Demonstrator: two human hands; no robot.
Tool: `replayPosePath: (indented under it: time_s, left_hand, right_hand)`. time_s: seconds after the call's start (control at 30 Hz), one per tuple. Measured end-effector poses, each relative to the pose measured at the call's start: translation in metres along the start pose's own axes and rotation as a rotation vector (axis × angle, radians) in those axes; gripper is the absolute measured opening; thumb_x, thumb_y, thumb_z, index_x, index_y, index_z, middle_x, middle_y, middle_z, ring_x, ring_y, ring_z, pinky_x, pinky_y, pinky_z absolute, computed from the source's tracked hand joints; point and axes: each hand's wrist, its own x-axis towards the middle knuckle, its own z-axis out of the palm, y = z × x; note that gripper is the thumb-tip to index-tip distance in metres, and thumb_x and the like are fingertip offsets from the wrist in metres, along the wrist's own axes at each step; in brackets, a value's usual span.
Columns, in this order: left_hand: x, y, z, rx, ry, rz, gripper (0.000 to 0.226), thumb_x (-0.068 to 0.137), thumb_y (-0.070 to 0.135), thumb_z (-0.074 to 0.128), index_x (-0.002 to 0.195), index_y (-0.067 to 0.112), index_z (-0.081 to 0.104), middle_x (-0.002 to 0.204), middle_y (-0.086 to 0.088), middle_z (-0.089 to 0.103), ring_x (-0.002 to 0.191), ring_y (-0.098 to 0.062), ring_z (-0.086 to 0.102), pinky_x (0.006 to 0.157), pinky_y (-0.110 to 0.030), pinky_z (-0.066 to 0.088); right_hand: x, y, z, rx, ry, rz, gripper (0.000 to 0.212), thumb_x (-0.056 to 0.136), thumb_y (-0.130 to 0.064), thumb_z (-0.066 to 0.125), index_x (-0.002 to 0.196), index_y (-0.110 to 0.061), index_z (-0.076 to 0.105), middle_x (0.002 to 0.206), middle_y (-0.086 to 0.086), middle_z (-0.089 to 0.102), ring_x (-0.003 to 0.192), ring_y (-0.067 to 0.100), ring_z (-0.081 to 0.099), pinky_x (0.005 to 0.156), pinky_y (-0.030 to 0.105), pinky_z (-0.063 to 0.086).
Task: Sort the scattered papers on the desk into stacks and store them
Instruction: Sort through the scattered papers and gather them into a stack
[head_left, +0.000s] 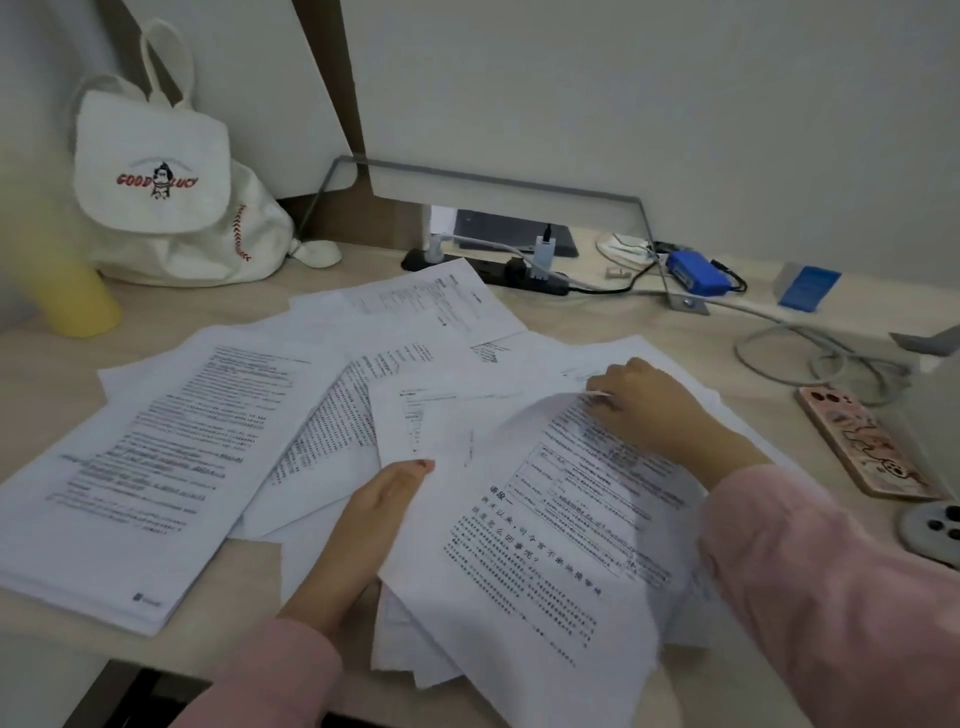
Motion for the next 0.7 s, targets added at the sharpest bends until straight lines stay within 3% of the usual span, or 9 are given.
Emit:
replayPosePath:
  time_s: [0.1, 0.2, 0.27, 0.33, 0.4, 0.5, 0.6, 0.7]
  left_hand:
    - [0.001, -0.002, -0.003, 0.075, -0.007, 0.009, 0.018, 0.092, 0.033, 0.051, 0.102, 0.032, 0.066, 0.108, 0.021, 0.064, 0.097, 0.006, 0.057, 0.076, -0.013, 0.042]
    - [0.003, -0.002, -0.004, 0.065, 0.002, -0.004, 0.018, 0.093, 0.021, 0.052, 0.097, 0.033, 0.065, 0.106, 0.007, 0.069, 0.09, -0.007, 0.065, 0.068, -0.015, 0.049]
    - [0.004, -0.004, -0.005, 0.091, -0.004, 0.008, 0.026, 0.095, 0.014, 0.047, 0.098, 0.036, 0.062, 0.112, 0.004, 0.066, 0.093, -0.01, 0.064, 0.07, -0.018, 0.049]
    - [0.006, -0.006, -0.005, 0.114, 0.0, 0.026, 0.033, 0.096, 0.011, 0.043, 0.112, 0.036, 0.056, 0.126, 0.005, 0.058, 0.11, -0.011, 0.056, 0.091, -0.025, 0.045]
    - [0.007, -0.008, -0.005, 0.123, 0.008, 0.036, 0.042, 0.097, 0.011, 0.041, 0.135, 0.03, 0.042, 0.137, 0.01, 0.043, 0.124, -0.005, 0.041, 0.103, -0.021, 0.031]
    - [0.007, -0.008, -0.004, 0.11, 0.017, 0.034, 0.056, 0.098, 0.012, 0.04, 0.148, 0.026, 0.02, 0.147, 0.01, 0.03, 0.136, -0.007, 0.029, 0.106, -0.021, 0.021]
    - [0.007, -0.008, -0.003, 0.087, 0.019, 0.033, 0.06, 0.098, 0.012, 0.04, 0.149, 0.027, 0.012, 0.154, 0.008, 0.023, 0.138, -0.01, 0.027, 0.11, -0.026, 0.022]
    - [0.007, -0.008, -0.002, 0.086, 0.024, 0.038, 0.062, 0.098, 0.013, 0.04, 0.15, 0.027, 0.009, 0.154, 0.008, 0.023, 0.134, -0.007, 0.03, 0.107, -0.024, 0.024]
  right_hand:
    - [0.014, -0.025, 0.007, -0.02, 0.057, -0.201, 0.025, 0.09, -0.014, 0.049, 0.112, -0.015, 0.062, 0.107, 0.009, 0.063, 0.103, 0.028, 0.05, 0.083, 0.032, 0.038]
    - [0.018, -0.037, 0.015, 0.215, 0.101, -0.19, 0.031, 0.094, -0.008, 0.045, 0.119, -0.016, 0.062, 0.119, 0.005, 0.062, 0.113, 0.023, 0.05, 0.092, 0.03, 0.038]
    - [0.016, -0.031, 0.015, 0.291, 0.119, -0.09, 0.03, 0.094, -0.007, 0.043, 0.115, -0.014, 0.063, 0.118, 0.005, 0.063, 0.115, 0.023, 0.051, 0.093, 0.031, 0.039]
    - [0.008, -0.014, 0.012, 0.28, 0.13, 0.072, 0.024, 0.093, -0.011, 0.041, 0.1, -0.012, 0.064, 0.096, 0.008, 0.063, 0.099, 0.027, 0.055, 0.077, 0.033, 0.042]
    - [-0.008, 0.007, 0.007, 0.255, 0.163, 0.274, 0.022, 0.093, -0.017, 0.039, 0.086, -0.009, 0.059, 0.08, 0.008, 0.058, 0.081, 0.029, 0.054, 0.066, 0.03, 0.036]
    - [-0.041, 0.041, 0.005, 0.323, 0.225, 0.534, 0.028, 0.092, -0.015, 0.04, 0.072, -0.001, 0.056, 0.071, 0.017, 0.059, 0.067, 0.03, 0.054, 0.06, 0.031, 0.035]
    - [-0.073, 0.064, 0.01, 0.425, 0.208, 0.686, 0.039, 0.091, -0.007, 0.041, 0.053, -0.005, 0.044, 0.053, 0.012, 0.047, 0.055, 0.024, 0.045, 0.053, 0.03, 0.03]
    - [-0.094, 0.071, 0.017, 0.471, 0.175, 0.747, 0.043, 0.092, -0.004, 0.042, 0.049, -0.006, 0.041, 0.051, 0.008, 0.046, 0.054, 0.022, 0.044, 0.052, 0.029, 0.03]
